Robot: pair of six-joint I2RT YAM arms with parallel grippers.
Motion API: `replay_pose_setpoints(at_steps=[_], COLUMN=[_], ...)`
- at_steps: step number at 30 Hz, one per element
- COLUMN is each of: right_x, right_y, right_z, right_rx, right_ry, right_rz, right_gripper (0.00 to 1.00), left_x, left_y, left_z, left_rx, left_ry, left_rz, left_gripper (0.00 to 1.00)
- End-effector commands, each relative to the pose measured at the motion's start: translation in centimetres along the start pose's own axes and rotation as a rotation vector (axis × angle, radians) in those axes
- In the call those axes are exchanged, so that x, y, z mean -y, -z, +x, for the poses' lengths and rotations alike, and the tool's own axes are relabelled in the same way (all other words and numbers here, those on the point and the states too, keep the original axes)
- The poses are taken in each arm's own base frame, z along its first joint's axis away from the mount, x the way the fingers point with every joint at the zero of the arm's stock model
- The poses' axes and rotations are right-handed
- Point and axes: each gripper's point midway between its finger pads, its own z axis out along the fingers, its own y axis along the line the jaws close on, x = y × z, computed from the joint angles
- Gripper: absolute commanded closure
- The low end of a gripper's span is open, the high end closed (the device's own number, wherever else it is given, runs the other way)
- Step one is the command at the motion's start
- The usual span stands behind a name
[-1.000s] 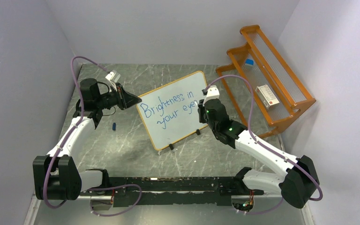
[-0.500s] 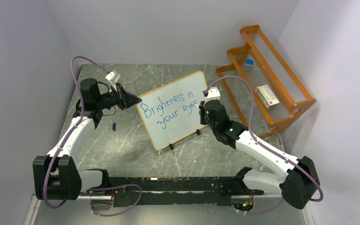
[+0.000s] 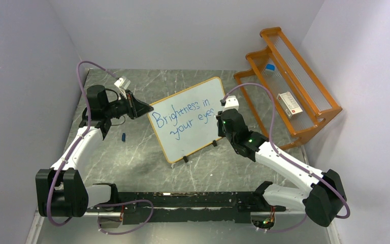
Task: Write a sentence on the whiteboard
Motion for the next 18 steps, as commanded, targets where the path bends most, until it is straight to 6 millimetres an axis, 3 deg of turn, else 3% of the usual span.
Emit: replay_pose_setpoints(at_steps=[1, 11, 18], right_x=[-0.1, -0.5, 1.4], right_y=[0.3, 0.8, 1.3], right_z=[0.4, -0.3, -0.9], right_rx=[-0.016, 0.004, 0.04], right_ry=[-0.007, -0.016, -0.041], right_rz=[-0.021, -0.052, 0.042], right_gripper=[1.0, 1.0, 1.0], left_x=[-2.4, -2.4, -2.5], left_y=[-0.4, -0.4, -0.4], left_z=[5.0, 5.0, 5.0], left_rx=[-0.127, -0.127, -0.127], left_ry=[0.098, 0.099, 0.099], left_rz=[-0.1, -0.1, -0.102], left_gripper=[0.95, 0.95, 0.95])
